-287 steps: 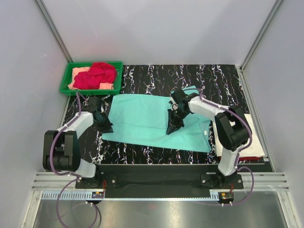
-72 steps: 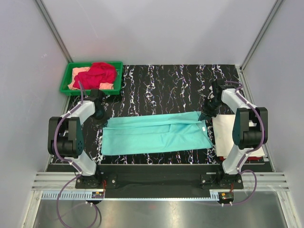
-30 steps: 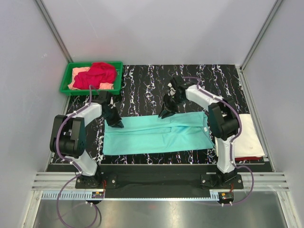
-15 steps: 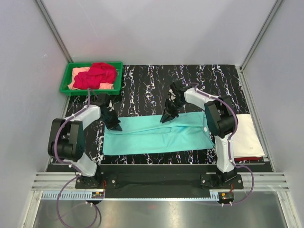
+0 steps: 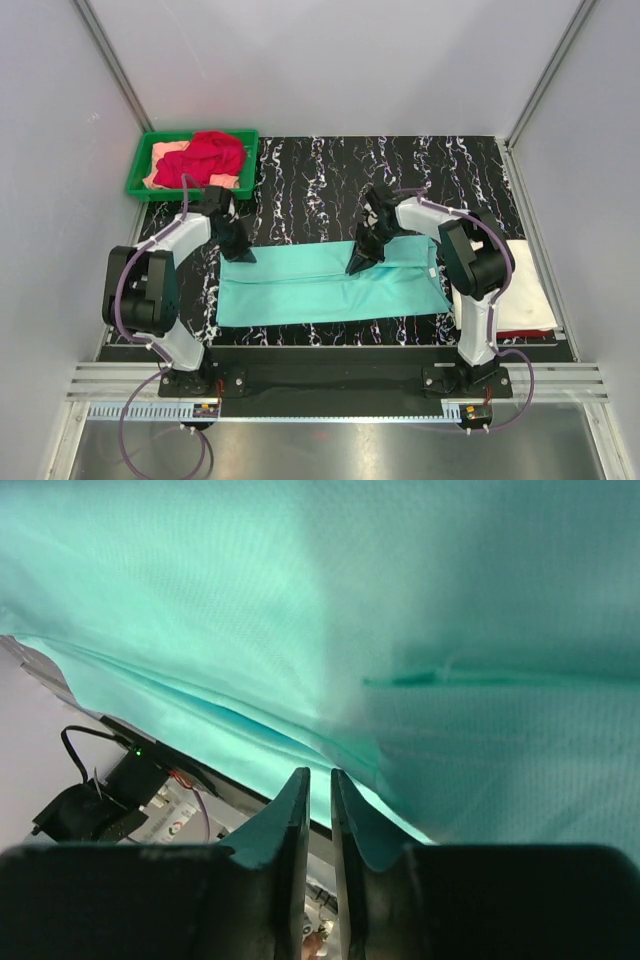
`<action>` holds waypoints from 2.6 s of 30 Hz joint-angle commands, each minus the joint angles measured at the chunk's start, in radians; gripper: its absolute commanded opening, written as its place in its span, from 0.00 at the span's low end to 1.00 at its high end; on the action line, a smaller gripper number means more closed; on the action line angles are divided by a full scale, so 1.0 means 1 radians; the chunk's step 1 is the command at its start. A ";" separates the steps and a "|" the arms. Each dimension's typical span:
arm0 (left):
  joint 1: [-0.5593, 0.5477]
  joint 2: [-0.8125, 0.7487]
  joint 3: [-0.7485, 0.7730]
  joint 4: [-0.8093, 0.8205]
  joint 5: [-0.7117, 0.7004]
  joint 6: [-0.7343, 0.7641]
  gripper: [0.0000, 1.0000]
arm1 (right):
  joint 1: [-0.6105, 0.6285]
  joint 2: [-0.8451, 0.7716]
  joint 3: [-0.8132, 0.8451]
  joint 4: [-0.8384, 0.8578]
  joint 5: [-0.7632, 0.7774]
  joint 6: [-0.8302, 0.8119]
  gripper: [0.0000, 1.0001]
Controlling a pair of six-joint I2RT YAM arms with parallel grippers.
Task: Fold and stack the t-shirts
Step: Fold the tshirt
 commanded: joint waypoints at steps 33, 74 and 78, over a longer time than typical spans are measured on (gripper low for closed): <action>0.103 -0.053 -0.216 -0.040 -0.206 -0.007 0.00 | -0.002 -0.036 0.011 -0.036 0.173 -0.094 0.22; -0.526 0.272 0.161 0.558 0.152 -0.185 0.44 | -0.354 -0.124 0.089 -0.150 0.237 -0.411 0.54; -0.546 0.342 0.206 0.542 0.143 -0.191 0.45 | -0.354 -0.109 0.102 -0.134 0.228 -0.397 0.46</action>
